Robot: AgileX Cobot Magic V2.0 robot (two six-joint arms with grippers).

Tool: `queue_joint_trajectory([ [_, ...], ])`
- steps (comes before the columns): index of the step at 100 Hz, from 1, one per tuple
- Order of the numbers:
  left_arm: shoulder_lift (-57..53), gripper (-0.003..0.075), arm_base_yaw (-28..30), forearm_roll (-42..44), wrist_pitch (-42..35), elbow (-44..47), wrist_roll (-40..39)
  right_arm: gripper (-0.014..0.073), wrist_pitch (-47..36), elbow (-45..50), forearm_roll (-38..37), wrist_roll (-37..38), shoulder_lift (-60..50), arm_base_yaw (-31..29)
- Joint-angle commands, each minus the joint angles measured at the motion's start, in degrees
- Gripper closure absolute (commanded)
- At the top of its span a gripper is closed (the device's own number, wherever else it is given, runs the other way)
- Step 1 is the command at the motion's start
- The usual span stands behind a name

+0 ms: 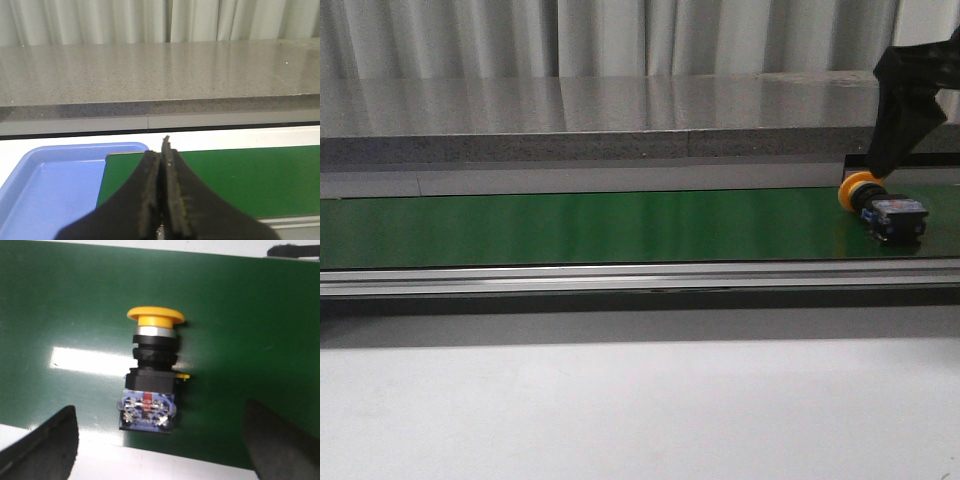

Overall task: Move button from left to right
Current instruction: 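Lower the right gripper around the button at the belt's far end, then close the right gripper on the button and lift it off the belt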

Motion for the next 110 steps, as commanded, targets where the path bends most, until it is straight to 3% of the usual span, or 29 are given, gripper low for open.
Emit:
queue_joint_trajectory([
  [1, 0.3, 0.0740, -0.5, -0.1, -4.7, -1.6, -0.1, -0.0060, -3.2, -1.9, 0.5, -1.0, -0.5, 0.0],
  [21, 0.3, 0.0740, -0.5, -0.1, -4.7, -1.6, -0.1, -0.0023, -4.2, -1.9, -0.1, -1.0, 3.3, 0.0],
  [28, 0.3, 0.0740, -0.5, -0.1, -4.7, -1.6, -0.1, 0.0060, -4.2, -1.9, -0.1, -1.0, 4.4, 0.0],
  [43, 0.3, 0.0740, -0.5, -0.1, -4.7, -1.6, -0.1, 0.0323, -4.1, -1.9, -0.1, -1.0, 5.6, 0.0],
  [50, 0.3, 0.0740, -0.5, -0.1, -4.7, -1.6, -0.1, 0.0389, -4.0, -2.0, -0.1, -1.0, 5.6, 0.0],
  [85, 0.3, 0.0740, -0.5, -0.1, -4.7, -1.6, -0.1, 0.0400, 8.8, -12.1, -1.4, -1.0, 5.4, -0.2],
  [110, 0.3, 0.0740, -0.5, -0.1, -4.7, -1.6, -0.1, 0.0400, 9.6, -18.0, -10.1, -1.2, 5.4, -0.8],
])
